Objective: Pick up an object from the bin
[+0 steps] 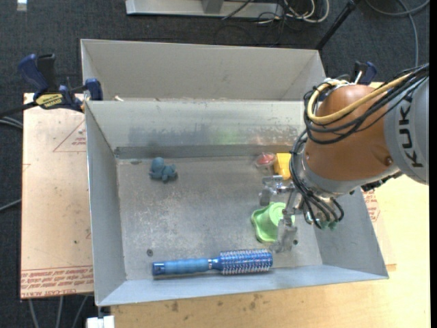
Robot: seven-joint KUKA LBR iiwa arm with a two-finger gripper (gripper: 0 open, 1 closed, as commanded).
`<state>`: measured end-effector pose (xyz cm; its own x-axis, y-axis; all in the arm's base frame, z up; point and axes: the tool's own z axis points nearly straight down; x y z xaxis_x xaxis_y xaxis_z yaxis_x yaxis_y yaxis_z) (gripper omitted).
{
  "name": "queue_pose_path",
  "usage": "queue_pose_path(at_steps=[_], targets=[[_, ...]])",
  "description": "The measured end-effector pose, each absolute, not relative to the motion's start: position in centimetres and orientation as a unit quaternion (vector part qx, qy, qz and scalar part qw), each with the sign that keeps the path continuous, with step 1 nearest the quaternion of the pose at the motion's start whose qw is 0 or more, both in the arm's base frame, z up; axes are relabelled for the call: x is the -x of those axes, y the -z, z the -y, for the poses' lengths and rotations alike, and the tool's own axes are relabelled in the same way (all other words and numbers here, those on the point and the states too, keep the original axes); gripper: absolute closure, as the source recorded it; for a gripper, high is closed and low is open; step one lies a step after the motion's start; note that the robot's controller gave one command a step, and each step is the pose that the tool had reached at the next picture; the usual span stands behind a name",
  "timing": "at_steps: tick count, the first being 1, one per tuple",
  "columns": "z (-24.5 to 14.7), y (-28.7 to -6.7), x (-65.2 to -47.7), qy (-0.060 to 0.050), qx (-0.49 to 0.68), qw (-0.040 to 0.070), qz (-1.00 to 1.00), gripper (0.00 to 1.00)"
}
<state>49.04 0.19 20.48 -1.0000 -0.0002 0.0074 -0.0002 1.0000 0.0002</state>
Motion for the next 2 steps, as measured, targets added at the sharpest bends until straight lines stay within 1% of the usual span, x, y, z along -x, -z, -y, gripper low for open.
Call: queue_pose_path(at_steps=[1, 2], targets=[[-4.8, -7.0, -48.7, 0.001, -0.091, -0.011, 0.996, 0.0], [-4.8, -10.0, -49.0, 0.001, -0.028, -0.002, 1.0, 0.0]])
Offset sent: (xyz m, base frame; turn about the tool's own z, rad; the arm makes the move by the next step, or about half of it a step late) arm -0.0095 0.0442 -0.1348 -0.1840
